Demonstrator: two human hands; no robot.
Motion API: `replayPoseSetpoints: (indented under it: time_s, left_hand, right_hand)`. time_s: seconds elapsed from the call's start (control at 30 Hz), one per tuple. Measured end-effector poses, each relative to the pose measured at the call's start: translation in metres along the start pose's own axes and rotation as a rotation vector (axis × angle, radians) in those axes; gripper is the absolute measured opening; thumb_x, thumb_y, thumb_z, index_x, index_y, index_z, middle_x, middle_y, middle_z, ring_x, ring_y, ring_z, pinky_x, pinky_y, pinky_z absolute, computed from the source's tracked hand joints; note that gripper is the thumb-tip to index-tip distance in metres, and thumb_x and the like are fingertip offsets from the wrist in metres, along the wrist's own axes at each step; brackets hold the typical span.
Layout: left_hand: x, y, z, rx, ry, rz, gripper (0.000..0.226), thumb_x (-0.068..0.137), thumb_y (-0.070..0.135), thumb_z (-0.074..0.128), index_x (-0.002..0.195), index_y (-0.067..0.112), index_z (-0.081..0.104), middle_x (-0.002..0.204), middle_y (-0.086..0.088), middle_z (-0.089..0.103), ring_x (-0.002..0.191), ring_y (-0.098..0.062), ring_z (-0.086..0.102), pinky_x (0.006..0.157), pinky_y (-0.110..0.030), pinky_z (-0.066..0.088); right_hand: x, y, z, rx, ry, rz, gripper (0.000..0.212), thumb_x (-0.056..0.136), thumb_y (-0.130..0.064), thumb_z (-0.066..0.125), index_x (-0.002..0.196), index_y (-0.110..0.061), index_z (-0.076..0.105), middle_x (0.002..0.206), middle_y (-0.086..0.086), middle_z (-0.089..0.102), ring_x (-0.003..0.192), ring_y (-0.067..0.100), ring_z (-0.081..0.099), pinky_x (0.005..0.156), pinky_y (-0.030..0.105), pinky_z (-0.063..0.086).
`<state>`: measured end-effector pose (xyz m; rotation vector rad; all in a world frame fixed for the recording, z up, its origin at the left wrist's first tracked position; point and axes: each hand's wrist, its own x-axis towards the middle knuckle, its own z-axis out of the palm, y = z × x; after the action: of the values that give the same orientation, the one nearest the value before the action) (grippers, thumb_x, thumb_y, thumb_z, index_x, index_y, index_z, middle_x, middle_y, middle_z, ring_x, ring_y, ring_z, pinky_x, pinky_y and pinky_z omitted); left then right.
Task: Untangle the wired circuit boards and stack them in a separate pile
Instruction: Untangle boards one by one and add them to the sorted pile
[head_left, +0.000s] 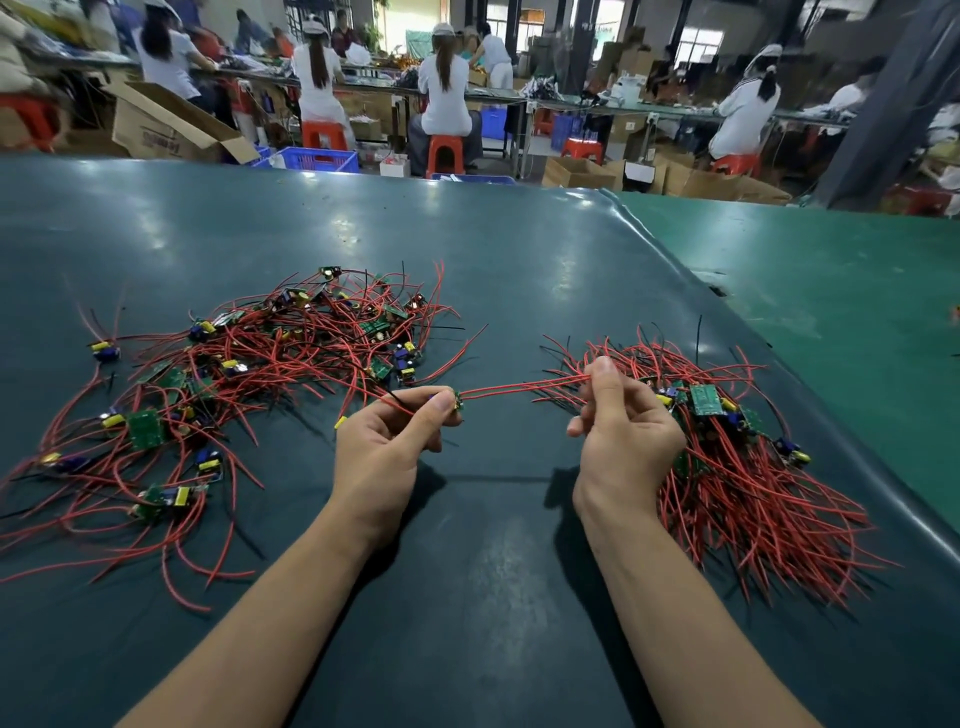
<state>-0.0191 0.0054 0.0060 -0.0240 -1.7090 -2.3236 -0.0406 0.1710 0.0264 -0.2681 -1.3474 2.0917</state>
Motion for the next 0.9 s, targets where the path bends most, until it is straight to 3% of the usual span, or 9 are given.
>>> replayPoseSetpoints:
  time_s: [0.13, 0.23, 0.3, 0.37, 0.47, 0.57, 0.67, 0.8, 0.9]
  left_hand:
    - [0.001, 0.0, 0.0, 0.0, 0.044, 0.016, 0.015, 0.075, 0.034, 0.074, 0.082, 0.023, 0.078, 0.077, -0.004, 0.073, 0.061, -0.01, 0.053, 0.07, -0.025, 0.044]
    - [0.004, 0.001, -0.002, -0.068, 0.081, 0.028, 0.012, 0.075, 0.031, 0.074, 0.082, 0.022, 0.078, 0.078, -0.003, 0.073, 0.061, -0.008, 0.055, 0.065, -0.019, 0.047]
    - [0.005, 0.0, -0.003, -0.104, 0.09, 0.03, 0.012, 0.075, 0.028, 0.073, 0.082, 0.02, 0.078, 0.078, -0.004, 0.072, 0.062, -0.007, 0.056, 0.063, -0.017, 0.048]
    - [0.003, 0.0, -0.002, -0.028, 0.038, 0.047, 0.015, 0.075, 0.029, 0.073, 0.085, 0.019, 0.077, 0.077, -0.003, 0.073, 0.061, -0.008, 0.056, 0.062, -0.016, 0.048]
    - [-0.002, -0.001, 0.0, 0.142, -0.087, 0.09, 0.022, 0.076, 0.028, 0.072, 0.092, 0.013, 0.076, 0.072, 0.004, 0.072, 0.058, -0.005, 0.054, 0.06, -0.014, 0.046]
    - [-0.002, 0.001, 0.002, 0.157, -0.112, 0.084, 0.02, 0.076, 0.023, 0.072, 0.093, 0.011, 0.075, 0.071, 0.003, 0.072, 0.059, -0.004, 0.056, 0.061, -0.014, 0.047]
    - [-0.003, 0.001, 0.004, 0.173, -0.138, 0.089, 0.01, 0.083, 0.01, 0.07, 0.092, 0.008, 0.073, 0.071, 0.002, 0.073, 0.06, -0.001, 0.059, 0.061, -0.013, 0.048]
    - [-0.005, 0.004, 0.006, 0.122, -0.083, 0.099, 0.016, 0.076, 0.023, 0.071, 0.089, 0.014, 0.074, 0.072, -0.001, 0.073, 0.059, -0.006, 0.055, 0.061, -0.015, 0.047]
    - [-0.004, 0.005, 0.004, 0.09, -0.02, 0.1, 0.013, 0.079, 0.021, 0.071, 0.089, 0.015, 0.075, 0.073, -0.002, 0.073, 0.06, -0.007, 0.055, 0.063, -0.015, 0.046]
  right_hand:
    - [0.0, 0.001, 0.0, 0.005, 0.008, -0.04, 0.029, 0.093, -0.015, 0.066, 0.065, -0.016, 0.062, 0.052, -0.006, 0.056, 0.038, 0.007, 0.047, 0.04, 0.022, 0.041]
    - [-0.001, 0.001, 0.003, 0.109, -0.07, 0.072, 0.011, 0.095, -0.018, 0.064, 0.086, -0.013, 0.065, 0.063, -0.004, 0.059, 0.045, 0.007, 0.05, 0.038, 0.022, 0.043]
    - [-0.007, 0.005, 0.003, 0.064, -0.206, 0.235, 0.018, 0.088, -0.028, 0.069, 0.097, -0.013, 0.066, 0.065, -0.002, 0.057, 0.046, 0.006, 0.05, 0.037, 0.02, 0.041]
    - [-0.022, 0.01, 0.005, -0.063, -0.421, 0.347, 0.026, 0.077, -0.036, 0.071, 0.09, -0.013, 0.069, 0.057, -0.004, 0.054, 0.042, 0.006, 0.046, 0.035, 0.018, 0.037]
    - [-0.04, 0.013, 0.01, -0.107, -0.649, 0.388, 0.015, 0.079, -0.03, 0.071, 0.079, -0.015, 0.075, 0.054, -0.001, 0.052, 0.041, 0.008, 0.042, 0.034, 0.017, 0.033]
    - [-0.036, 0.011, 0.011, -0.073, -0.557, 0.411, 0.014, 0.09, -0.015, 0.066, 0.082, -0.014, 0.076, 0.056, 0.0, 0.052, 0.041, 0.007, 0.042, 0.034, 0.016, 0.031]
    - [-0.032, 0.01, 0.01, -0.069, -0.474, 0.361, 0.018, 0.088, -0.011, 0.069, 0.073, -0.015, 0.078, 0.052, -0.002, 0.056, 0.037, 0.006, 0.04, 0.034, 0.015, 0.029]
    - [-0.026, 0.008, 0.01, -0.035, -0.345, 0.26, 0.025, 0.085, -0.009, 0.073, 0.06, -0.014, 0.073, 0.05, 0.001, 0.057, 0.036, 0.007, 0.039, 0.034, 0.016, 0.028]
    - [-0.015, 0.005, 0.008, 0.034, -0.189, 0.24, 0.026, 0.085, -0.009, 0.074, 0.059, -0.013, 0.07, 0.05, -0.001, 0.058, 0.036, 0.005, 0.04, 0.033, 0.016, 0.027]
